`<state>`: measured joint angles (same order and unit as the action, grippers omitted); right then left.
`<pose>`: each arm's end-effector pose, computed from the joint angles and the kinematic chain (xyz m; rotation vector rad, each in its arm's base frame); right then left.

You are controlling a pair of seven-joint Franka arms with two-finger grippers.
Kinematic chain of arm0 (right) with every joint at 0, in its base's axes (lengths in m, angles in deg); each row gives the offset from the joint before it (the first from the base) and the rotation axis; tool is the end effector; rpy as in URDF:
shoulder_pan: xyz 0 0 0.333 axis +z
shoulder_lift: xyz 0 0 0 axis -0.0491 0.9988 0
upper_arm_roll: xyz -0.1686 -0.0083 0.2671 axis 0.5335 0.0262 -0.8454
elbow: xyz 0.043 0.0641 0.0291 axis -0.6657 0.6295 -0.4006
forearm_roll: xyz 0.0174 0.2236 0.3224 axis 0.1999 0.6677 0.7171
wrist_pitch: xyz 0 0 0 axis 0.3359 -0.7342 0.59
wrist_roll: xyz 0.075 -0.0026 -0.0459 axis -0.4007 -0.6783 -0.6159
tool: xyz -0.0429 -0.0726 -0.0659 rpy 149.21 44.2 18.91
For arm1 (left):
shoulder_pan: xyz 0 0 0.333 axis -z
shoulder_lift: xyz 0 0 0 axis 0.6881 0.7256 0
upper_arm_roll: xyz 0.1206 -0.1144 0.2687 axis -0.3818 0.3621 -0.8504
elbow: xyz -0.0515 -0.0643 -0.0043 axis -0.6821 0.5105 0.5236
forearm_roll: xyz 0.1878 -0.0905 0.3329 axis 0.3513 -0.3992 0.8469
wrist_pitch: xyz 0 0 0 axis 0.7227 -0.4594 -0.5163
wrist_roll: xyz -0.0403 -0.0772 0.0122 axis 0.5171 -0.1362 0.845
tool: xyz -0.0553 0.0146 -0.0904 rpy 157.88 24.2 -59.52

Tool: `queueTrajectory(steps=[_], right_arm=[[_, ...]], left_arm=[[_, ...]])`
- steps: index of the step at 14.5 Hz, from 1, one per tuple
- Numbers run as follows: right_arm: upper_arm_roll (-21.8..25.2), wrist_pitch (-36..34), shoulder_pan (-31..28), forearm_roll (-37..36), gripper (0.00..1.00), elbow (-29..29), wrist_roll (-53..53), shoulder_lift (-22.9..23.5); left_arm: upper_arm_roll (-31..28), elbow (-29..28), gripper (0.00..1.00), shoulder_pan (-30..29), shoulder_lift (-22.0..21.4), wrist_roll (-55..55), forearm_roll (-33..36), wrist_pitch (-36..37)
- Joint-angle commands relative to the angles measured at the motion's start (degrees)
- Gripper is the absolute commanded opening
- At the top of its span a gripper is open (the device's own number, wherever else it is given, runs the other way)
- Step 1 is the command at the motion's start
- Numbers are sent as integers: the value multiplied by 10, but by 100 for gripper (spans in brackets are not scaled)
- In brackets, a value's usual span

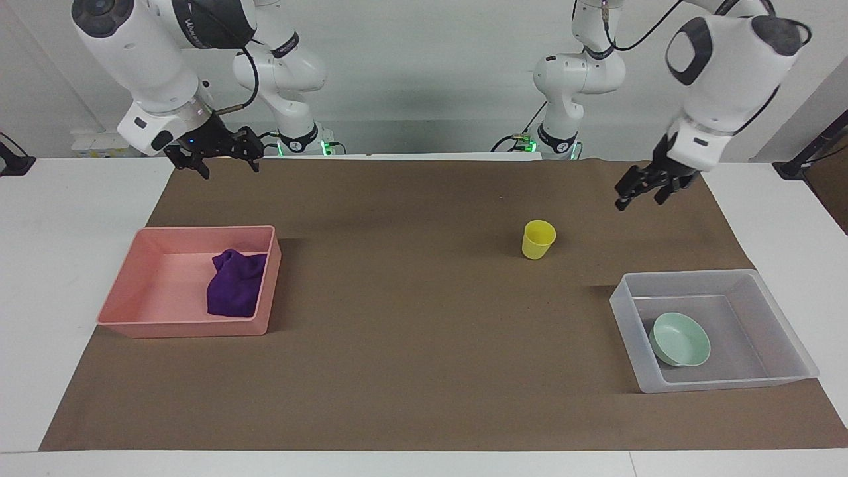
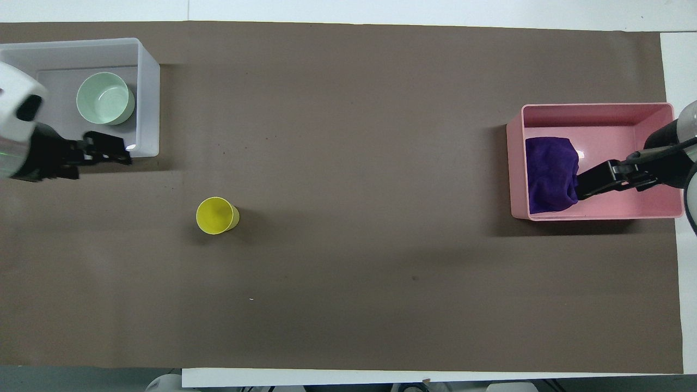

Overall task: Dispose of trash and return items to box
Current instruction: 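Move the left gripper from the bin to the yellow cup, then grasp the yellow cup rim with the left gripper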

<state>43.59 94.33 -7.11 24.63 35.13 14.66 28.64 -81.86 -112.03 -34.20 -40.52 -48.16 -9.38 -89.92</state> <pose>0.5149 0.0116 0.5960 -3.0850 -0.1843 0.3027 0.5040 -0.1133 0.5271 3.0439 0.1827 0.0130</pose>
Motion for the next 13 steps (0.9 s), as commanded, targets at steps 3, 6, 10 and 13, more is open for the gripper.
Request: queueTrajectory(steps=[3,6,10,13], right_arm=[[-3,23,-6,-6,99,19,-8,-15],[-3,36,-7,-6,99,19,-7,-15],[-3,38,-11,-6,98,15,-9,-10],[-3,37,-10,-6,98,16,-8,-11]], left_arm=[[-5,-156,100,59,-35,35,10,-106],[-4,-198,100,78,-19,36,10,-151],[-4,-215,100,91,10,36,10,-191],[-4,-225,96,93,34,34,10,-237]])
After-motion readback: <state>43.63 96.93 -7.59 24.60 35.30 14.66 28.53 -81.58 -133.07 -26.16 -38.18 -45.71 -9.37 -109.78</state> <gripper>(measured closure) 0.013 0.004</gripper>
